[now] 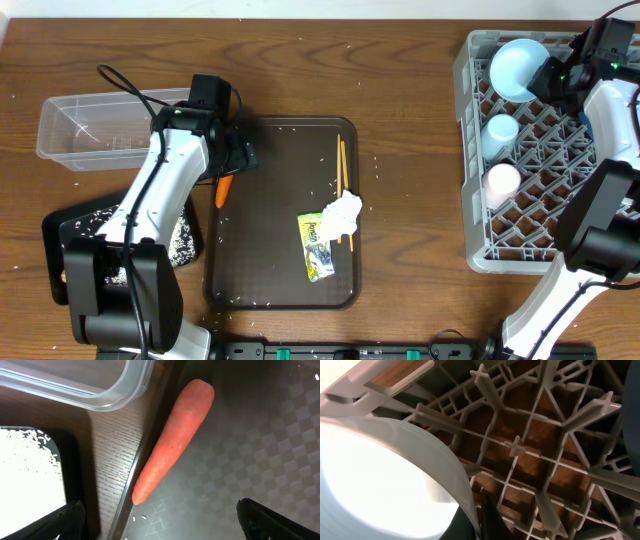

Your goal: Sort waste into correct bins and load items into the dishwasher rack

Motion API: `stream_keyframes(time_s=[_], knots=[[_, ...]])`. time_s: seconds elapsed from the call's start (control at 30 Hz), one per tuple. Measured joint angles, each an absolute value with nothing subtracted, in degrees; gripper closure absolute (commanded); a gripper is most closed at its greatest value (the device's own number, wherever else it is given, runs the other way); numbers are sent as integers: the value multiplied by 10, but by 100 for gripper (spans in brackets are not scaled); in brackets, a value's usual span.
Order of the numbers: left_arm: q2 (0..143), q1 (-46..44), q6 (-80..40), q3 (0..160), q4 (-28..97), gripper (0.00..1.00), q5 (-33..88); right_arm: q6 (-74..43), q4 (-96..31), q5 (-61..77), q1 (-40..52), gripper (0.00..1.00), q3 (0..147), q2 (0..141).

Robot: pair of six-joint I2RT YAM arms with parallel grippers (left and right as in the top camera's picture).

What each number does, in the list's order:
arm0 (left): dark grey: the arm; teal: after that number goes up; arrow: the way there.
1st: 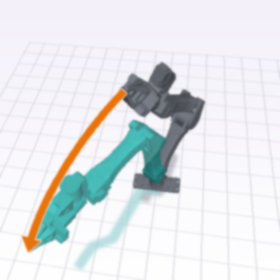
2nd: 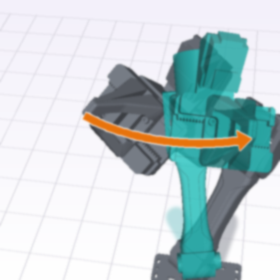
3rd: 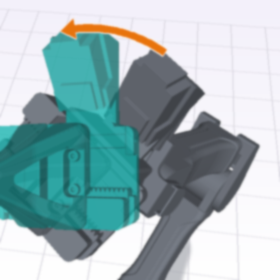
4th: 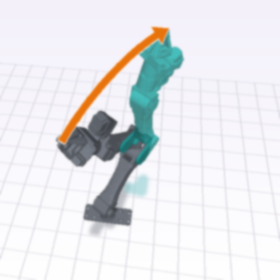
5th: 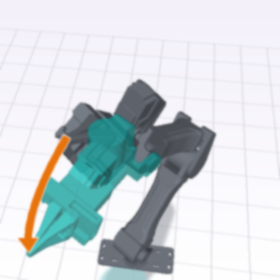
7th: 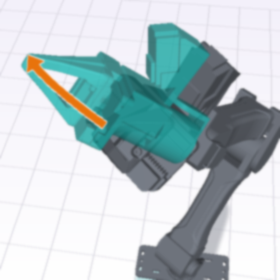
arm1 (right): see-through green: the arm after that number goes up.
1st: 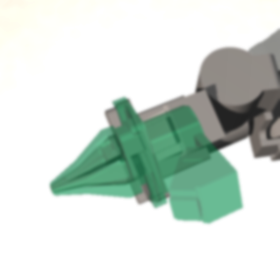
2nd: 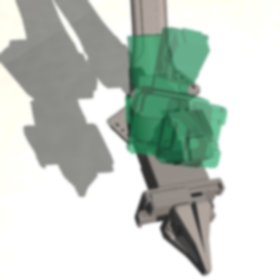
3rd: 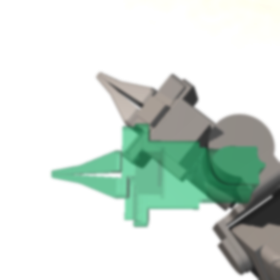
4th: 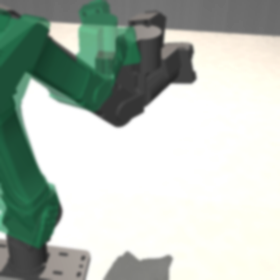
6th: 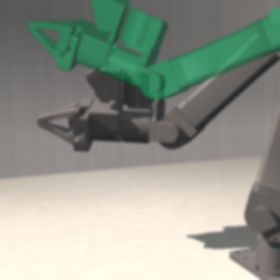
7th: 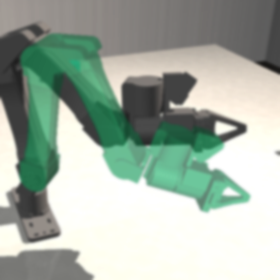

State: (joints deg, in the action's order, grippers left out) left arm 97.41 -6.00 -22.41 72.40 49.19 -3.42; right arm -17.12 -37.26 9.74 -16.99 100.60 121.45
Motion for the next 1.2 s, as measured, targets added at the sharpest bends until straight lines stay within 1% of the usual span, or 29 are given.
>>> stream_keyframes(time_s=[0.17,0.33,0.53,0.63,0.73,0.87,0.97,1.13,1.2], knots=[[974,-60,-224,724,492,2,-34,-152,-374,100,-171,99,1003,1197],[974,-60,-224,724,492,2,-34,-123,-377,67,-171,99,1000,1125],[974,-60,-224,724,492,2,-34,-89,-384,-4,-171,99,1002,1022],[974,-60,-224,724,492,2,-34,-80,-388,-55,-171,99,1002,1007],[974,-60,-224,724,492,2,-34,-55,-367,-134,-171,99,1001,1008],[974,-60,-224,724,492,2,-34,33,-271,-263,-166,99,999,1010],[974,-60,-224,724,492,2,-34,143,-167,-345,-152,99,1001,1023],[974,-60,-224,724,492,2,-34,294,-80,-417,-122,99,1002,1069],[974,-60,-224,724,492,2,-34,335,-61,-428,-112,99,1002,1094]])
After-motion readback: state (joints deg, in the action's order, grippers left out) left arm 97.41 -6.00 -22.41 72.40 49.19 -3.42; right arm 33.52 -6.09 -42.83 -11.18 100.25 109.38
